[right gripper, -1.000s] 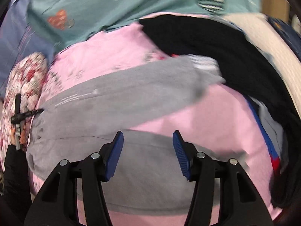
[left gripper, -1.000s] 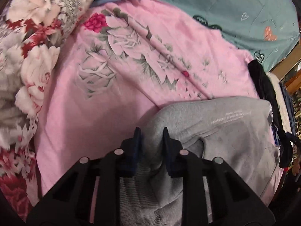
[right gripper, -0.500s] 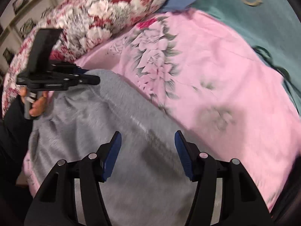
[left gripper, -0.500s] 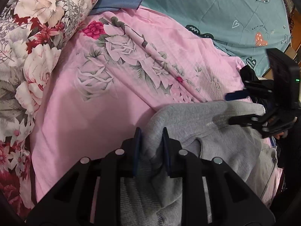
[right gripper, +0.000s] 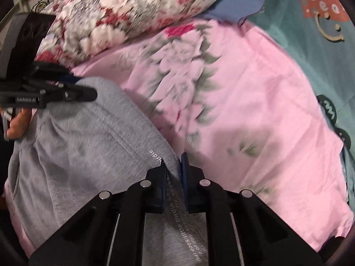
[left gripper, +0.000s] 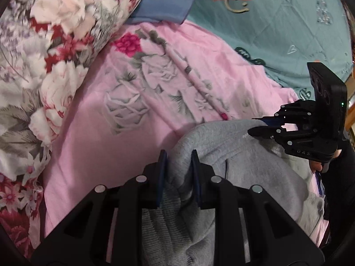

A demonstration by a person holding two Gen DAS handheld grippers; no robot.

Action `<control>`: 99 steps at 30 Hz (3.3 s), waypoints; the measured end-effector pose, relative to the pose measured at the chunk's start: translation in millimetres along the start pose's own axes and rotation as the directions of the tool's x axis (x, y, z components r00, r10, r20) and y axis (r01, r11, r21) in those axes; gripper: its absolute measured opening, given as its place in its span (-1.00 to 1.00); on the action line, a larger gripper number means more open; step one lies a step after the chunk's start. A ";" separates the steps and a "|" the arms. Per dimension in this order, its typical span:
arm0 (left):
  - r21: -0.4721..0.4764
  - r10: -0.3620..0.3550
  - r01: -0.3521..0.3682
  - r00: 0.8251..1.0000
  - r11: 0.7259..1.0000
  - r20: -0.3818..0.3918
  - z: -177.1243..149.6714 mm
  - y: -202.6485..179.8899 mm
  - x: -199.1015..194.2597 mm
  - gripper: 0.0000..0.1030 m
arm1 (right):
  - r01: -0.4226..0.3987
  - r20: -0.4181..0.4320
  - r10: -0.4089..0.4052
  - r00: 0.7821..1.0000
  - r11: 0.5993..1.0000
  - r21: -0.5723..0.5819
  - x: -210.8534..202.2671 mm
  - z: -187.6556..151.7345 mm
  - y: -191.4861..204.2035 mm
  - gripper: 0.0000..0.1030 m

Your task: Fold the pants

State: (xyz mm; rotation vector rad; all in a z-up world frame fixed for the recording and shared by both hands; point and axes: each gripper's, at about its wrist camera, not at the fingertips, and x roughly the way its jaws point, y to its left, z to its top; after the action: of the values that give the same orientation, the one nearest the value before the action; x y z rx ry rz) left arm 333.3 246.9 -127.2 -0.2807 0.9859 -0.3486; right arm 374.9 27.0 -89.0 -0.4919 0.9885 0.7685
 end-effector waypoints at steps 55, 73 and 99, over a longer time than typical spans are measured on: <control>-0.168 -0.078 0.109 0.981 0.980 0.179 -268.9 -45.8 -217.4 0.75 | -0.091 -0.040 0.093 0.995 0.995 0.047 -67.0 -185.4 245.3 -0.76; -0.634 -0.087 0.144 0.989 0.760 0.120 -217.5 -1.5 -153.8 -0.29 | -0.102 0.000 0.102 0.995 0.993 0.061 -69.5 -191.2 245.1 -0.76; -0.459 0.184 -0.125 0.979 0.879 0.087 -229.5 -21.2 -189.5 -0.18 | -0.166 0.054 0.161 0.985 0.981 0.096 -84.3 -133.9 279.3 -0.97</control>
State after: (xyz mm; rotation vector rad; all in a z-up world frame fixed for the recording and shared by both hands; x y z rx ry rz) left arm 39.5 288.4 -95.3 -0.6367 0.9473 0.0536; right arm 59.4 85.9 -87.3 -0.3075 1.0278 0.8692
